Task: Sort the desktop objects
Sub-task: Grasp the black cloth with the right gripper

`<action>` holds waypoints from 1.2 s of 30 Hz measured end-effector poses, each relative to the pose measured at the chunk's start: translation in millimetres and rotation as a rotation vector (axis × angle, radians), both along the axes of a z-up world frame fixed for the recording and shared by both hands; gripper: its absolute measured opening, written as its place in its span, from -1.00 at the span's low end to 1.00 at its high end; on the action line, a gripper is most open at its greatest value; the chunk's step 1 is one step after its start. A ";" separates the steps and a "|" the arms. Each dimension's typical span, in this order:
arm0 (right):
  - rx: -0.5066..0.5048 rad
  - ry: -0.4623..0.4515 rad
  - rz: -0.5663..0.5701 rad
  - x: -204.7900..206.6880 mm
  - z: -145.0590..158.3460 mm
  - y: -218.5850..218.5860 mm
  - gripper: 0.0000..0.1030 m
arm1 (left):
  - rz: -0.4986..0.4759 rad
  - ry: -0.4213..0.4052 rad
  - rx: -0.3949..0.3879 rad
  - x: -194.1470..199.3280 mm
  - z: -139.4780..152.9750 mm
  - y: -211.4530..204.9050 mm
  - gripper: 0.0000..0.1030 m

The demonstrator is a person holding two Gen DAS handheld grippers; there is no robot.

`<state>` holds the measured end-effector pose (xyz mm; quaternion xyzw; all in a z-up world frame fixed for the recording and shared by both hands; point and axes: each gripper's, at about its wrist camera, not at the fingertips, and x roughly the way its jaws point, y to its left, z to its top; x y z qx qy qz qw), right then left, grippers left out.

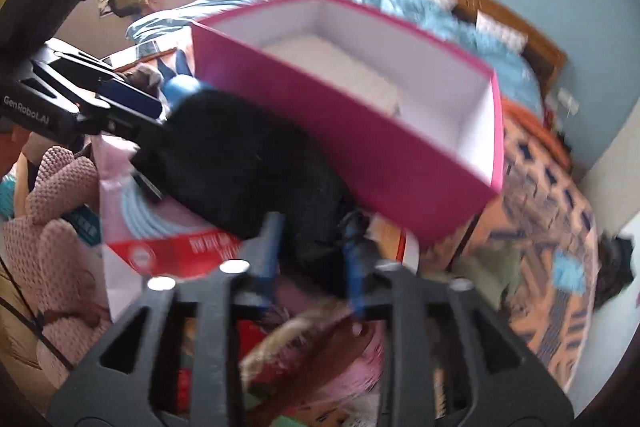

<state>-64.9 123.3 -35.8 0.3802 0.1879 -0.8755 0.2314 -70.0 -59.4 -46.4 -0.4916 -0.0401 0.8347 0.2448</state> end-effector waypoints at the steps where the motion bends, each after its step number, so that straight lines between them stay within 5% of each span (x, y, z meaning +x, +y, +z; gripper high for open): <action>1: -0.026 -0.022 -0.016 -1.0 0.1 6.9 -0.12 | -0.002 -0.001 -0.002 0.3 -0.5 0.2 -0.06; 3: -0.090 -0.053 -0.047 -1.9 4.4 22.8 0.23 | -0.006 -0.006 -0.005 -0.6 -0.8 1.4 -0.02; 5: -0.145 -0.070 -0.069 -2.2 8.8 34.9 0.31 | -0.007 -0.009 -0.004 -1.8 -0.5 1.4 0.03; 10: -0.321 -0.175 -0.116 -20.5 18.4 57.9 0.32 | -0.001 -0.031 -0.004 -6.5 -2.3 4.3 0.13; 20: -0.323 -0.269 -0.140 -57.4 -0.3 38.8 0.30 | -0.005 -0.074 -0.003 -15.6 -2.0 12.0 0.13; 29: -0.255 -0.275 -0.107 -60.8 -8.0 25.6 -0.26 | 0.017 -0.095 -0.014 -21.8 -6.4 19.8 0.09; 33: -0.238 -0.253 -0.098 -58.3 -5.4 23.8 -0.55 | 0.040 -0.090 -0.008 -23.0 -6.2 14.7 -0.36; 36: -0.228 -0.238 -0.093 -55.5 -4.2 22.3 -0.66 | 0.031 -0.086 -0.019 -21.4 -6.9 16.7 -0.47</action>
